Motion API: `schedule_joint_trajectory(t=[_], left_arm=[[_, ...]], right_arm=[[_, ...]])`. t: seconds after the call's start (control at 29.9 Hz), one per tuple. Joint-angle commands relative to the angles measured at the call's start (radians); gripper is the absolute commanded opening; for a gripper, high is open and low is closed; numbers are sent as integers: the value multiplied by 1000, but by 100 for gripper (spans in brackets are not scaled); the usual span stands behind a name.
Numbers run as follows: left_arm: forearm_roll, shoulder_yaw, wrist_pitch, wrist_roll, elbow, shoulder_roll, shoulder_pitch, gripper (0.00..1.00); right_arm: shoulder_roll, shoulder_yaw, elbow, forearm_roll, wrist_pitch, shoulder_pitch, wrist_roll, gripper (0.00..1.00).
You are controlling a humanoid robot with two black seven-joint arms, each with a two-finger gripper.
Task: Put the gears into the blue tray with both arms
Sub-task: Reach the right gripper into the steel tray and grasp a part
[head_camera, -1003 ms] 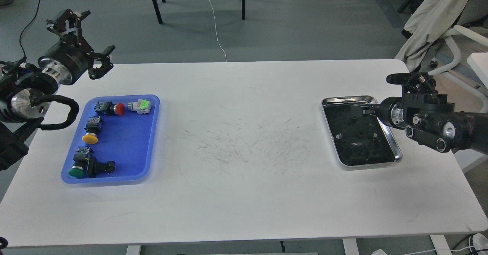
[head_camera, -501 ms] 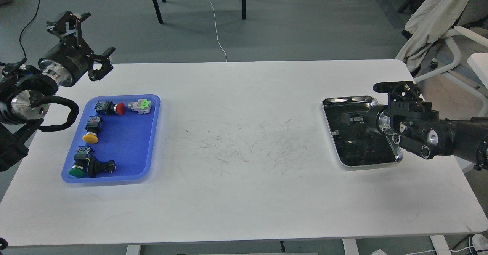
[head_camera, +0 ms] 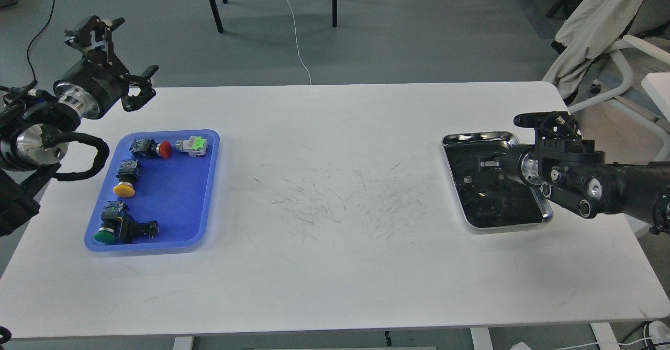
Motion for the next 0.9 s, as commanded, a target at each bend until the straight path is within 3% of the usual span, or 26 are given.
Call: schedule_joint_trajectory(t=[0.0,0.27,0.4,0.74,0.87], left_arm=[[0,0,-1,0,0,0,0,99],[0,0,1,-1,0,0,6,99],[0,0,1,-1,0,0,6,99],[0,2,4,-1,0,-5,6,99],[0,2,4,-1,0,-5,8,99]], right_arm=[[0,0,-1,-1,12,-3,12,46],[1,0,-2,-1,23,-1,16,34],[1,0,-4,-1,23,-1,16,33],[1,0,-2,-1,41,-1,17,1],[1,0,2,-1,43,2,17,1]])
